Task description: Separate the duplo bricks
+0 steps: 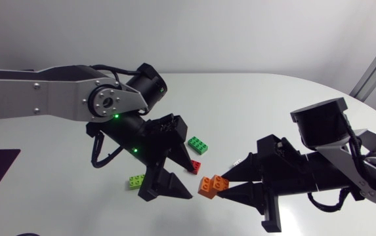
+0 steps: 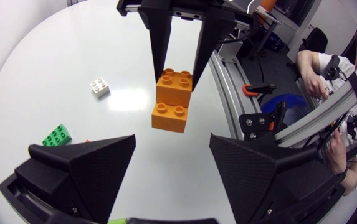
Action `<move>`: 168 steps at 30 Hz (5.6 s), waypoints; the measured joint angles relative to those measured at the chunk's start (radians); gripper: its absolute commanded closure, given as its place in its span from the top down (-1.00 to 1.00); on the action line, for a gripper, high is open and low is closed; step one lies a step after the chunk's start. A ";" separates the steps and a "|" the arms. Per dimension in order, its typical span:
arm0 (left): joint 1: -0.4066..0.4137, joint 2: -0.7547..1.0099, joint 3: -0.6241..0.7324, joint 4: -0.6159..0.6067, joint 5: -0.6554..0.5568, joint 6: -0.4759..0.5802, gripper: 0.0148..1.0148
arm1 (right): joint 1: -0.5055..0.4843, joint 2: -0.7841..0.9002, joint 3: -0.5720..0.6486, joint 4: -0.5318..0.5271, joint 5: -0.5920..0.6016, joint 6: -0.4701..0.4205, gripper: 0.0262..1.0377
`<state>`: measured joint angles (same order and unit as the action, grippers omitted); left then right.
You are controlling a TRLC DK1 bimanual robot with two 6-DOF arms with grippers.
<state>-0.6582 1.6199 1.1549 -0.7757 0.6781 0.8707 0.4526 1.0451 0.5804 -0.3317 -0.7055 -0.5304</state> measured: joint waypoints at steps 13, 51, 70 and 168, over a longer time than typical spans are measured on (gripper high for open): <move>-0.005 0.054 0.060 -0.036 0.046 0.008 0.32 | 0.000 0.026 0.039 0.009 -0.056 0.019 -0.43; 0.043 0.109 0.008 0.021 -0.078 0.079 -0.39 | -0.209 0.047 0.117 -0.093 -0.281 0.008 -0.43; -0.078 0.248 -0.112 0.292 -0.163 -0.002 -0.38 | -0.259 -0.053 0.004 -0.104 -0.221 -0.047 -0.43; 0.170 -0.295 -0.319 0.269 -0.454 -0.045 0.93 | 0.118 0.087 0.010 0.245 0.532 -0.024 0.92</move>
<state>-0.4881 1.3251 0.8356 -0.5064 0.2245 0.8257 0.5709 1.1316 0.5907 -0.0864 -0.1734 -0.5541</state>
